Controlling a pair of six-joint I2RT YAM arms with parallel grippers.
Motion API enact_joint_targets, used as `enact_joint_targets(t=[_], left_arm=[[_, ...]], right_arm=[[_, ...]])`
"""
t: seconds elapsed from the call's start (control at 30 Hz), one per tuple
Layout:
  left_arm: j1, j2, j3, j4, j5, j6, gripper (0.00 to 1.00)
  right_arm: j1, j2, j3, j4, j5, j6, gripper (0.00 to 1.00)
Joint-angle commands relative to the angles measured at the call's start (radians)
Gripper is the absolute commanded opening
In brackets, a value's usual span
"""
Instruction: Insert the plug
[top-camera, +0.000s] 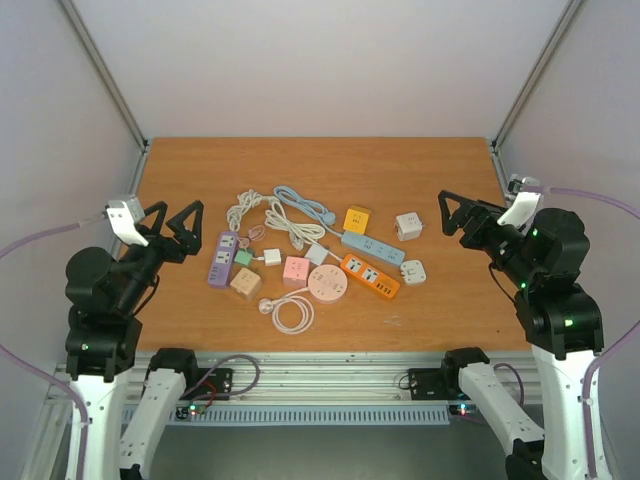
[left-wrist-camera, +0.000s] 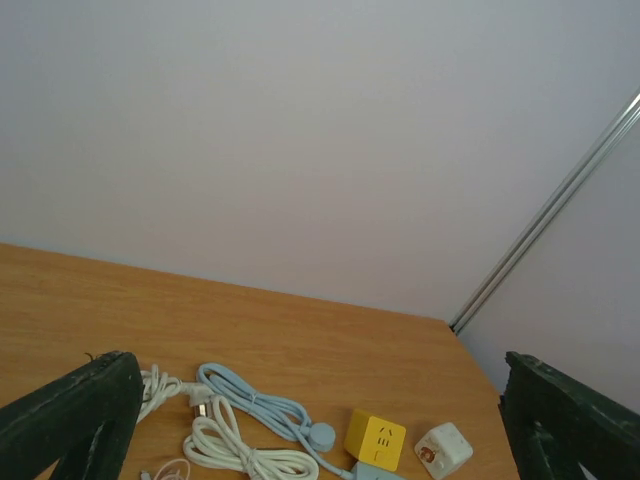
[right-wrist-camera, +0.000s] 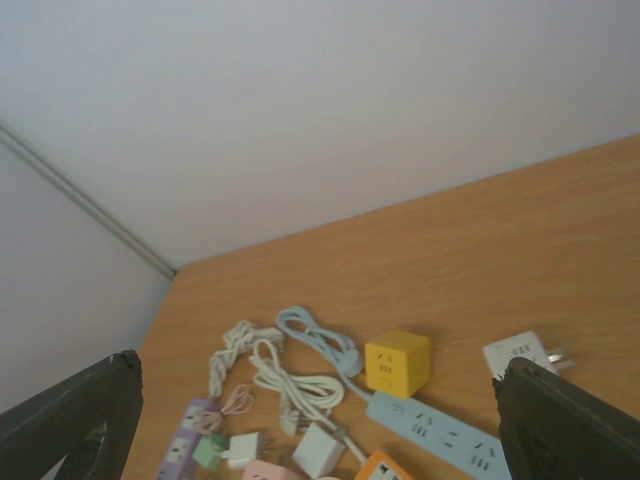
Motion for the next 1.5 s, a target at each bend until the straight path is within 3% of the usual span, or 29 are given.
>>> enact_joint_targets(t=[0.0,0.3,0.47,0.7,0.83,1.17,1.47], left_arm=[[0.009,-0.020,-0.030,0.124,0.015,-0.021,0.98],[0.011,-0.043,-0.093,0.157,-0.044,-0.035,0.99],[0.010,-0.046,-0.146,0.253,0.052,-0.017,0.99],[0.010,0.001,-0.152,0.277,0.104,0.014,0.99],[0.011,0.024,-0.169,0.280,0.085,0.033,0.99],[0.012,0.058,-0.182,0.277,0.054,0.023,0.99],[0.011,0.056,-0.192,0.272,0.037,0.028,0.99]], right_arm=[[-0.032,-0.001,-0.015,0.039,-0.119,0.057,0.97],[-0.050,0.076,-0.065,0.070,-0.243,0.108,0.99],[-0.039,0.165,-0.171,0.164,-0.249,0.157,0.98],[0.180,0.426,-0.144,0.108,0.109,0.228,0.98],[0.296,0.556,-0.145,0.123,0.205,0.306,0.99],[0.389,0.841,-0.062,0.203,0.387,0.360,0.98],[0.493,1.127,0.147,0.153,0.609,0.320,0.98]])
